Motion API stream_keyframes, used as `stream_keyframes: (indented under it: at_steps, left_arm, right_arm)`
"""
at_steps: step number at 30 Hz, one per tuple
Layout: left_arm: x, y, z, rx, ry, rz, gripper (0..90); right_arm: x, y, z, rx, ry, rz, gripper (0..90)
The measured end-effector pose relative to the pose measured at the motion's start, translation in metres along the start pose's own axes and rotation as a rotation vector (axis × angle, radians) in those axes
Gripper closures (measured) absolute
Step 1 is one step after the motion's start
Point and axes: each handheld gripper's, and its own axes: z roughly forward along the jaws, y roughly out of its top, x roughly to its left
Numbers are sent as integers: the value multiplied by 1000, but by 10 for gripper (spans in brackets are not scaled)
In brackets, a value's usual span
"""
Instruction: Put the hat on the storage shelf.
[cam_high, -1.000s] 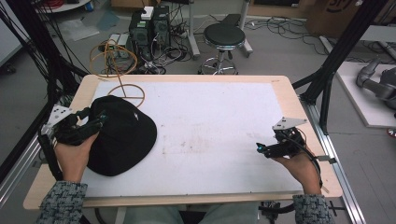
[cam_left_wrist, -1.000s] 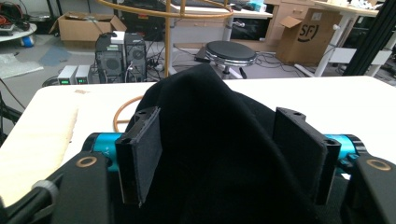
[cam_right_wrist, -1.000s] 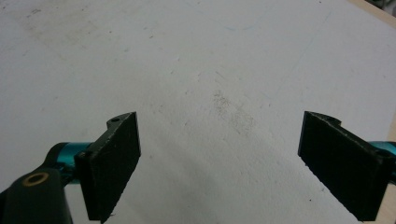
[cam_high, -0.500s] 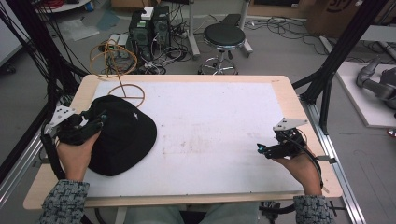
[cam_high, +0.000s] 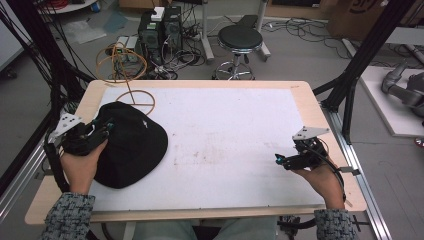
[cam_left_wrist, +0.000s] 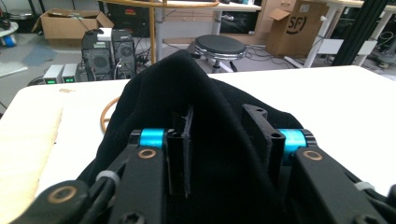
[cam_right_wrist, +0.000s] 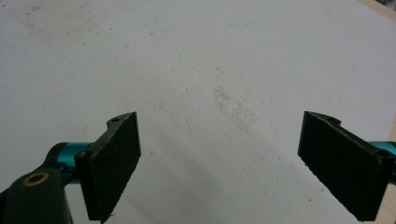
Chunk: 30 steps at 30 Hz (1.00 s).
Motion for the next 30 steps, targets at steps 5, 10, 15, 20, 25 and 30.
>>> stream_keyframes:
  at_steps: [5,10,15,20,25,30]
  left_arm:
    - [0,0,0,2,-5,19,702]
    - [-1,1,-1,4,-7,33,757]
    - [1,2,-2,1,-20,26,815]
    - [4,5,-5,4,-35,19,834]
    - [3,8,-7,-9,-56,28,835]
    - [3,14,-13,-26,-74,39,836]
  right_arm:
    - [1,0,0,4,3,3,129]
    - [0,0,1,2,2,2,129]
    - [0,0,1,2,1,1,129]
    - [0,-1,1,3,1,6,129]
    - [-1,0,1,3,5,7,129]
    - [-1,0,2,3,8,7,129]
